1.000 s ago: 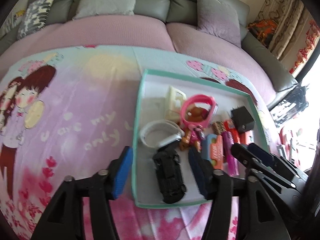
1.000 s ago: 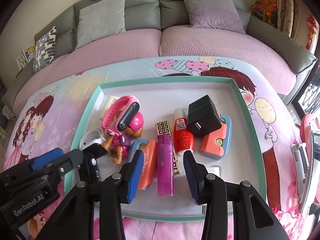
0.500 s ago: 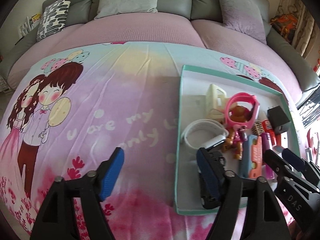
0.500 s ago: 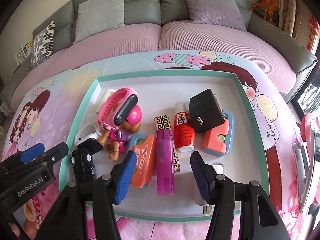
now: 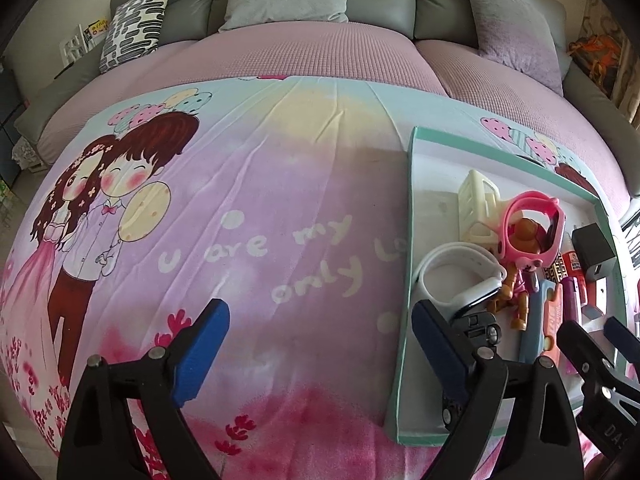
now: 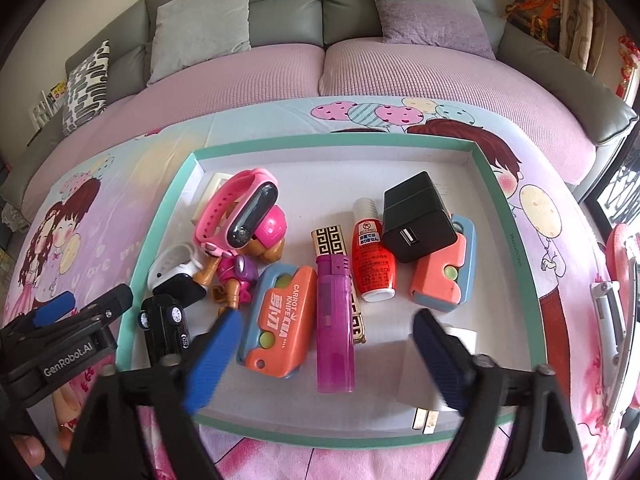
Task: Organize rigid objects
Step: 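Open both tools and release the car and lighter in the tray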
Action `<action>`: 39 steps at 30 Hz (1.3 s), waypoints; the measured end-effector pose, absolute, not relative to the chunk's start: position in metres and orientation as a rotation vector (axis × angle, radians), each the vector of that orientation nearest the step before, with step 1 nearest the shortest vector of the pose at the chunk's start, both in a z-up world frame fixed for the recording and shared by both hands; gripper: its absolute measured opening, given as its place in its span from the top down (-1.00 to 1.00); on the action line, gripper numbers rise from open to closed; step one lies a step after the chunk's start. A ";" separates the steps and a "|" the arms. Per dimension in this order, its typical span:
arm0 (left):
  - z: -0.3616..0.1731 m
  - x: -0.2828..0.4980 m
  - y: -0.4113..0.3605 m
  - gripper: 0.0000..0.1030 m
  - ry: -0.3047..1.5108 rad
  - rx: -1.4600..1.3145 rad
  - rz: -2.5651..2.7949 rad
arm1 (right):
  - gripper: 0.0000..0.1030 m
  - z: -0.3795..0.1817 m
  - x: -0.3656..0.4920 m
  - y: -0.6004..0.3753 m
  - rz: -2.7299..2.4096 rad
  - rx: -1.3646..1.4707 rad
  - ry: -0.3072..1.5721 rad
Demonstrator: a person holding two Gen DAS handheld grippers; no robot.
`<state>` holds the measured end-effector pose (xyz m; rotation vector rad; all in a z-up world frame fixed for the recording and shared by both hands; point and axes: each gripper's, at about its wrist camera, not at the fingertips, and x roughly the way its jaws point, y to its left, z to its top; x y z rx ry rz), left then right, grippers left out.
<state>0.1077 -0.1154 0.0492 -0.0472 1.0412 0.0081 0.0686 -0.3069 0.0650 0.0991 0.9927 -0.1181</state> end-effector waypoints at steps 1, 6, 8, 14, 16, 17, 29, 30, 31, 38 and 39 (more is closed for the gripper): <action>0.049 0.108 -0.115 -0.81 1.038 -0.046 0.009 | -0.94 0.065 0.069 -0.308 -0.119 0.103 0.990; 0.049 0.109 -0.110 -0.94 1.024 -0.063 0.040 | -1.00 0.066 0.069 -0.312 -0.133 0.123 0.973; 0.048 0.110 -0.107 -0.94 1.025 -0.071 0.047 | -1.00 0.065 0.069 -0.312 -0.141 0.121 0.970; 0.048 0.111 -0.106 -0.94 1.024 -0.080 0.049 | -1.00 0.064 0.070 -0.312 -0.146 0.119 0.974; 0.048 0.111 -0.106 -0.94 1.024 -0.085 0.041 | -1.00 0.063 0.070 -0.311 -0.147 0.117 0.975; 0.048 0.111 -0.106 -0.94 1.024 -0.084 0.036 | -1.00 0.063 0.071 -0.311 -0.147 0.117 0.975; 0.069 0.096 -0.105 -0.94 0.953 -0.060 0.021 | -1.00 0.082 0.060 -0.308 -0.146 0.133 0.890; 0.070 0.092 -0.104 -0.94 0.949 -0.053 0.027 | -1.00 0.084 0.058 -0.306 -0.141 0.135 0.885; 0.072 0.088 -0.102 -0.94 0.940 -0.047 0.029 | -1.00 0.086 0.055 -0.304 -0.139 0.132 0.880; 0.077 0.062 -0.089 -0.94 0.934 -0.068 0.037 | -1.00 0.088 0.022 -0.289 -0.113 0.129 0.892; 0.075 0.059 -0.087 -0.94 0.943 -0.069 0.033 | -1.00 0.088 0.017 -0.287 -0.109 0.127 0.893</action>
